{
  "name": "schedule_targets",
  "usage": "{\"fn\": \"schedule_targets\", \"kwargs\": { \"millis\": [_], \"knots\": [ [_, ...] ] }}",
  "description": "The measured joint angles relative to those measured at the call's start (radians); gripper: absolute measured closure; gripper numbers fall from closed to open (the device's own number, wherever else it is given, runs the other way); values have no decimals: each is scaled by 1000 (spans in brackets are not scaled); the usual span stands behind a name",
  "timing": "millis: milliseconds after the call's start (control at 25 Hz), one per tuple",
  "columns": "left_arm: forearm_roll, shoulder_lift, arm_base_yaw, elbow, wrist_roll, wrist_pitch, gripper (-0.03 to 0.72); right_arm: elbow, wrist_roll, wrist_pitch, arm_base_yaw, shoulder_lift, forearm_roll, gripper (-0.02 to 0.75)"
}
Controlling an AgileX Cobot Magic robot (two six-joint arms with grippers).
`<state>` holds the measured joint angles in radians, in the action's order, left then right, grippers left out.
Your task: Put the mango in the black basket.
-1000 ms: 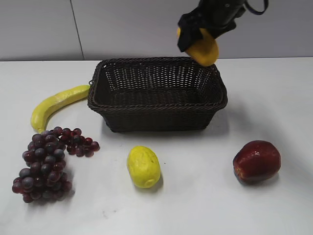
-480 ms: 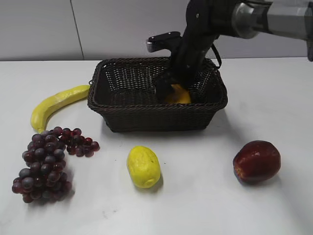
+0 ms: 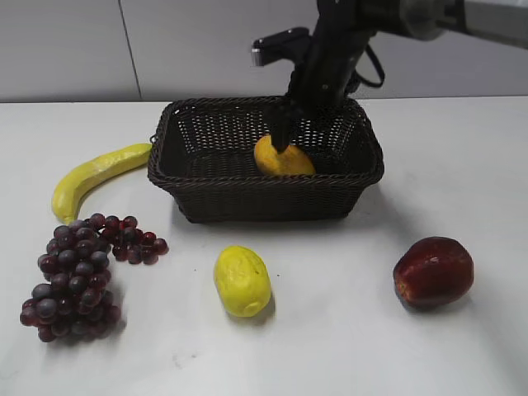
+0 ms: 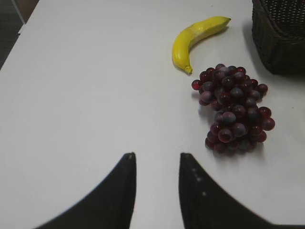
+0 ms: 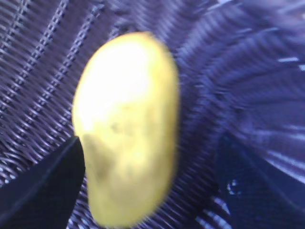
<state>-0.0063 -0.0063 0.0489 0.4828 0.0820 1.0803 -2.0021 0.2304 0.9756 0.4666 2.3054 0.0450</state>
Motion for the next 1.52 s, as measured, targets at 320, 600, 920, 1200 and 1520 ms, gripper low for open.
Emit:
{"fn": "schedule_targets", "kwargs": {
  "millis": [320,600,920,1200,1520],
  "knots": [
    [0,0,0,0,0,0,456,-26,-63,126,-71,-300,-81,92],
    [0,0,0,0,0,0,456,157,-141,212,-278,-516,-140,137],
    [0,0,0,0,0,0,457,577,-200,230,-337,-810,-152,147],
    [0,0,0,0,0,0,457,969,-230,160,-337,-1208,-117,147],
    [0,0,0,0,0,0,457,1295,-230,45,-337,-1738,-115,148]
  ]
}}
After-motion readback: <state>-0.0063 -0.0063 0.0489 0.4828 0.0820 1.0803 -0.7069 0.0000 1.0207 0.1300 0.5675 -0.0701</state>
